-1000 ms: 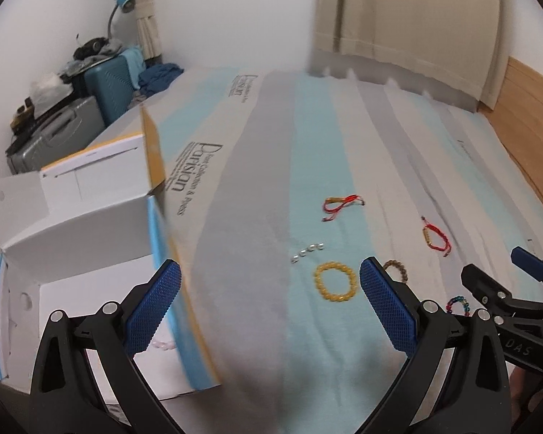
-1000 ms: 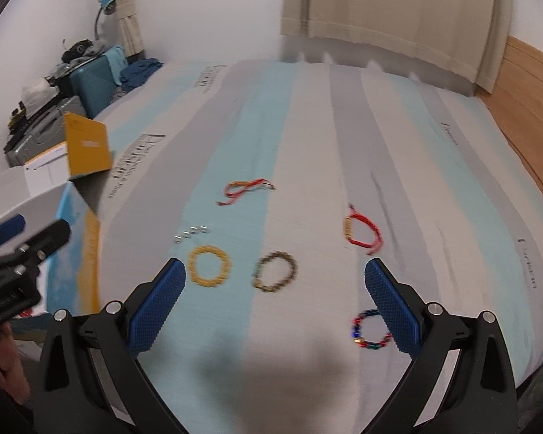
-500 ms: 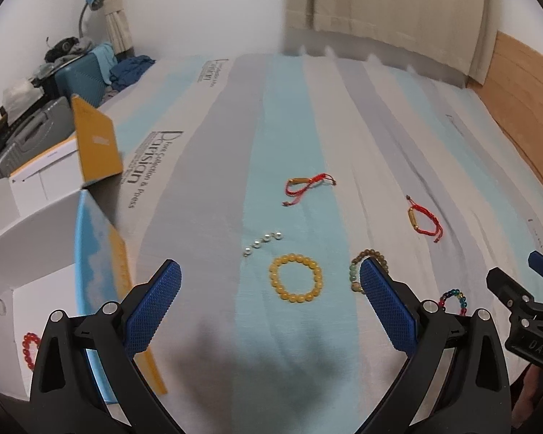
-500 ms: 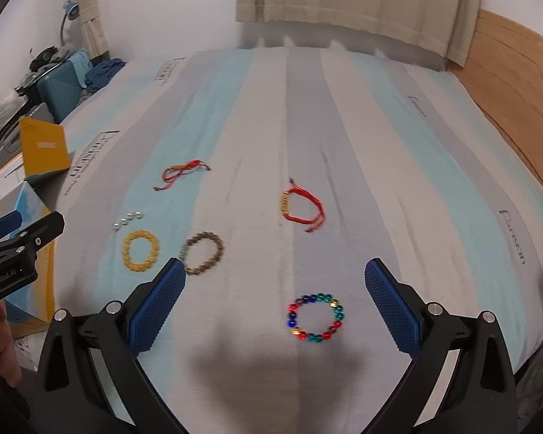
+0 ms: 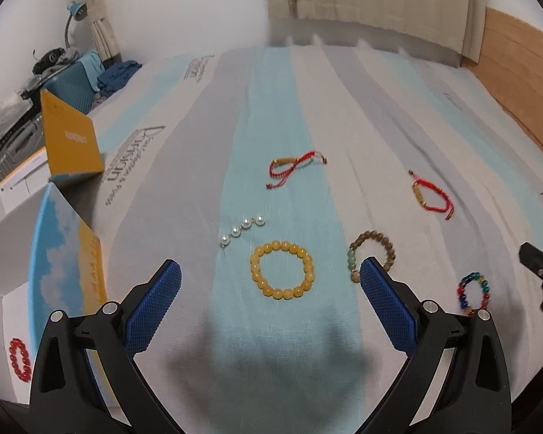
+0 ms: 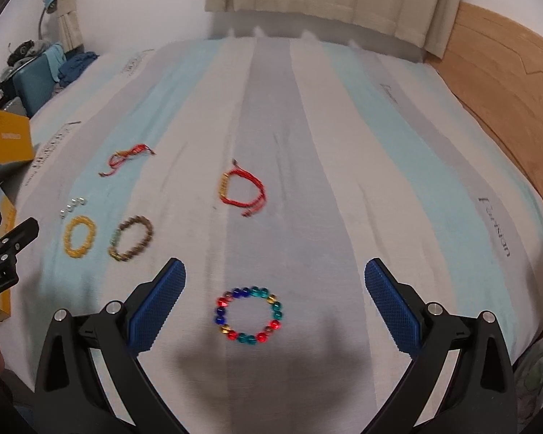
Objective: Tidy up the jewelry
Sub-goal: 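Move both grippers back over the remaining bracelets on the bed, then grasp the yellow bead bracelet with the left gripper while the right grasps the multicolour bracelet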
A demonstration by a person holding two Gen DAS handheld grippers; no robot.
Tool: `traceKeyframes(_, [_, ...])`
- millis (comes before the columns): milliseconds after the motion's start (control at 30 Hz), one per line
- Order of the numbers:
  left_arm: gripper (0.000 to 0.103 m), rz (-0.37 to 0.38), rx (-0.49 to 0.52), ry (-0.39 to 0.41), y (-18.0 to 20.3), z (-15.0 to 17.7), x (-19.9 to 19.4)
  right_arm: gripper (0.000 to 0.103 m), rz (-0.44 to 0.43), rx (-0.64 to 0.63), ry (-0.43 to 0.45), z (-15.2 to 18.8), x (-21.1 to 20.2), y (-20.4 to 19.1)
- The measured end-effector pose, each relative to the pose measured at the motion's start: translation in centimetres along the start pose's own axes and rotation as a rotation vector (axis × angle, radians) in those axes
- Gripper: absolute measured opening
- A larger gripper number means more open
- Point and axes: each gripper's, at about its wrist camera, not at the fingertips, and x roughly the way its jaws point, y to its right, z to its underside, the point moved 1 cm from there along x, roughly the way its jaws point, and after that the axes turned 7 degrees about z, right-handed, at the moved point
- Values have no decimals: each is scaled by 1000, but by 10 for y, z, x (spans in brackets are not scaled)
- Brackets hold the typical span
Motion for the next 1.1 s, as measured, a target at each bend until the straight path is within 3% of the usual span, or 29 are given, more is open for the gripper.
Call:
traceKeyframes(200, [97, -8, -64, -37, -15, 3, 30, 95, 16, -30, -37, 7, 22, 4])
traceKeyframes(567, [97, -41, -93, -83, -33, 4, 71, 84, 2, -73, -116, 13, 56, -1])
traceKeyframes(933, [95, -59, -108, -144, -43, 12, 99, 70, -14, -83, -223, 23, 80, -8])
traceKeyframes(1100, [89, -52, -91, -152, -40, 13, 104, 61, -31, -75, -263, 27, 86, -7])
